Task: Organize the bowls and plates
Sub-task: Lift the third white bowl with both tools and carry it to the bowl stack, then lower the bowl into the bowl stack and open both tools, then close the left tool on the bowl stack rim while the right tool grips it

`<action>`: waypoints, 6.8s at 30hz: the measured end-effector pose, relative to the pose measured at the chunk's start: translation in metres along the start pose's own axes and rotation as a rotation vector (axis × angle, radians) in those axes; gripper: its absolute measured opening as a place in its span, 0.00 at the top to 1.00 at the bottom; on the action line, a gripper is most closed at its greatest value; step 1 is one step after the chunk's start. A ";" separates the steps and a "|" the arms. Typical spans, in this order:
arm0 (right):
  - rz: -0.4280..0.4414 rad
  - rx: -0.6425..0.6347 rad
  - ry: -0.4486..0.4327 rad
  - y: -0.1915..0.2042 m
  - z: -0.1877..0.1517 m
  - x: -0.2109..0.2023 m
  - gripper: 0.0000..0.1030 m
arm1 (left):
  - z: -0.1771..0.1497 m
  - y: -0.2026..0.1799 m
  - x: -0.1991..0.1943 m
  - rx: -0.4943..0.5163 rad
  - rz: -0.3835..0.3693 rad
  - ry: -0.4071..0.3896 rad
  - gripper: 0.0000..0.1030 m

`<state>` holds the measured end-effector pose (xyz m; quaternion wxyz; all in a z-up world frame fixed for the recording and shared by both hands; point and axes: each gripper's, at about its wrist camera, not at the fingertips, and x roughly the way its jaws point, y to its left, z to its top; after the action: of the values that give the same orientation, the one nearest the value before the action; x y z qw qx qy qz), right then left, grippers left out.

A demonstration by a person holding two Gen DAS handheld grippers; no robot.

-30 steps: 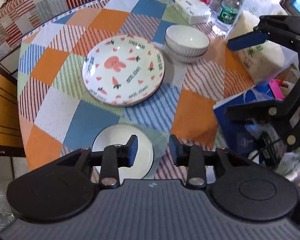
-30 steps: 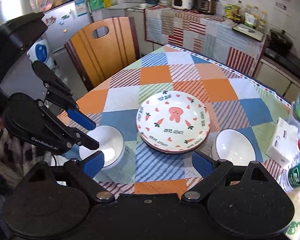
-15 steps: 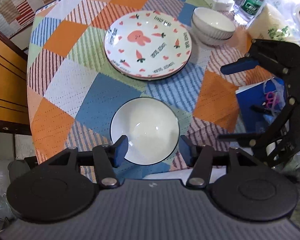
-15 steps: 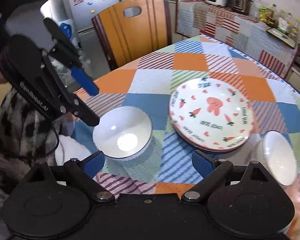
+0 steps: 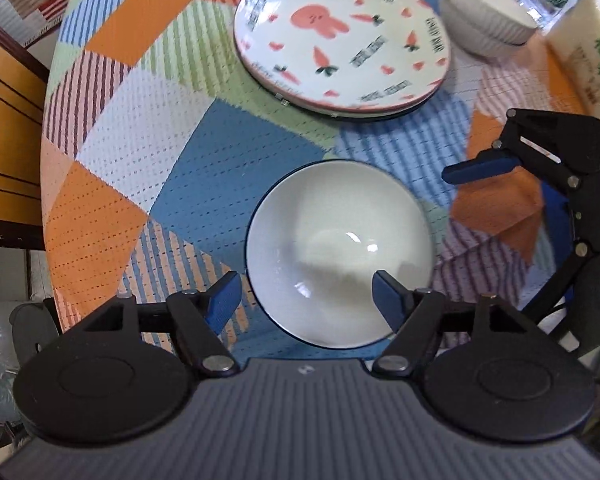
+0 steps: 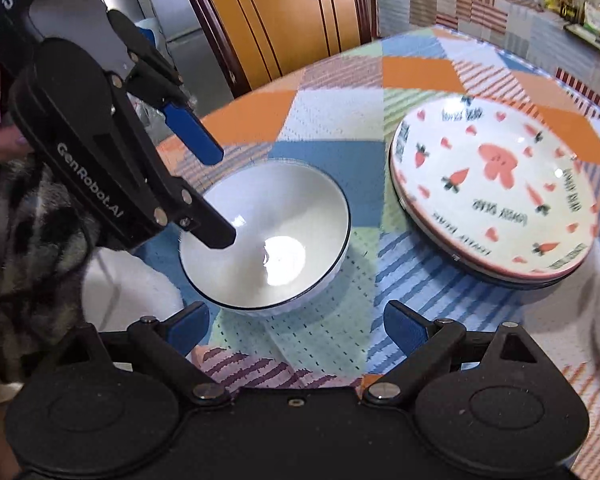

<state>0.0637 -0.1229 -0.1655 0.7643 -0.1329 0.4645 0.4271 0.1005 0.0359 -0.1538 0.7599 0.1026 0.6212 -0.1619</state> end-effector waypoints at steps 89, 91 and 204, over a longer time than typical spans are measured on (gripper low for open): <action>-0.273 0.323 -0.206 -0.187 -0.012 -0.098 0.07 | 0.246 -0.146 0.001 0.120 -0.142 -0.263 0.79; -0.274 0.346 -0.203 -0.194 -0.014 -0.096 0.07 | 0.251 -0.148 0.008 0.111 -0.141 -0.252 0.79; -0.407 0.436 -0.243 -0.180 -0.081 -0.063 0.09 | 0.190 -0.134 0.017 -0.121 -0.208 -0.423 0.34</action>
<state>0.1424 -0.3125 -0.1920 0.8943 -0.0042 0.4144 0.1685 0.2263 -0.1575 -0.1247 0.8570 -0.0438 0.4641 -0.2197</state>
